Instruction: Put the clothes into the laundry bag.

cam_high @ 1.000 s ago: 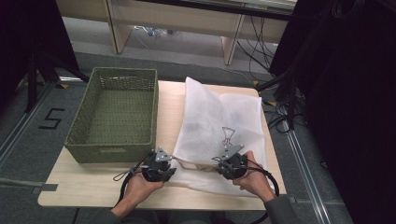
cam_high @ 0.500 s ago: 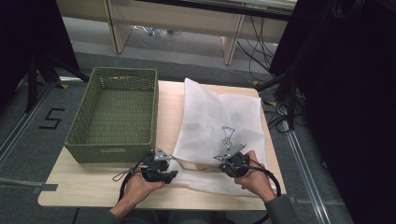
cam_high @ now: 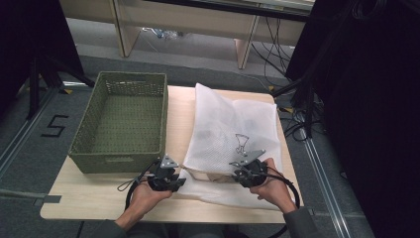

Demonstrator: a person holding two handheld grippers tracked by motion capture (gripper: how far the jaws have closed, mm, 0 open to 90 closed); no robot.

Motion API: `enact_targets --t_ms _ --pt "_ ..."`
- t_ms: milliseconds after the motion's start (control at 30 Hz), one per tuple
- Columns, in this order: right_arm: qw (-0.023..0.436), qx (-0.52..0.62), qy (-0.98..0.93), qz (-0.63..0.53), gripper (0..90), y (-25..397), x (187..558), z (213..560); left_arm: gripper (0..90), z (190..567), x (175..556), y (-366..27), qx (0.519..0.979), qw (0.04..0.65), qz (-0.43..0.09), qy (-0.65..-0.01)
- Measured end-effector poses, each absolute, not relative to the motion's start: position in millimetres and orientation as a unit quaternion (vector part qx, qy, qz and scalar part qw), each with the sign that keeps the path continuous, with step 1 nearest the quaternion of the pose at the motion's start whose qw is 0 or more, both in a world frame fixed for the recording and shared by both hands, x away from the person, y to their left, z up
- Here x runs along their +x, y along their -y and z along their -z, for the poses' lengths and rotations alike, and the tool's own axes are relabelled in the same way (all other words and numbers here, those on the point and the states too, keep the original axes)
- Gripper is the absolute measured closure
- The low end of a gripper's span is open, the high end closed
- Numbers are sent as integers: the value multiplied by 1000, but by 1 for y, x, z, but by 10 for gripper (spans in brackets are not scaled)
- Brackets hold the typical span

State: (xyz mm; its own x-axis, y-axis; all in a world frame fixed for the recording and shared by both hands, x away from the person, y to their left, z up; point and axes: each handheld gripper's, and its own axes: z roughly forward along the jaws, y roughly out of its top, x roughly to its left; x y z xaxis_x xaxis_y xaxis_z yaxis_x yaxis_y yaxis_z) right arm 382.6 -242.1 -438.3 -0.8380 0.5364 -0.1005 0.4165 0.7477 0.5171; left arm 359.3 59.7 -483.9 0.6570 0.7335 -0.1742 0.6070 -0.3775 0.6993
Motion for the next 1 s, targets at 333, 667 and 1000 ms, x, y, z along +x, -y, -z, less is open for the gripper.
enact_targets --t_ms 333,667,1000 --pt "117 263 -907 -308 667 243 380 414 779 481 357 -56 828 385 -97 -396" --pt "115 276 -894 -333 647 235 386 416 650 486 355 -60 835 371 -76 -399" --pt "108 282 -890 -341 632 219 393 420 734 485 353 -63 832 376 -67 -403"
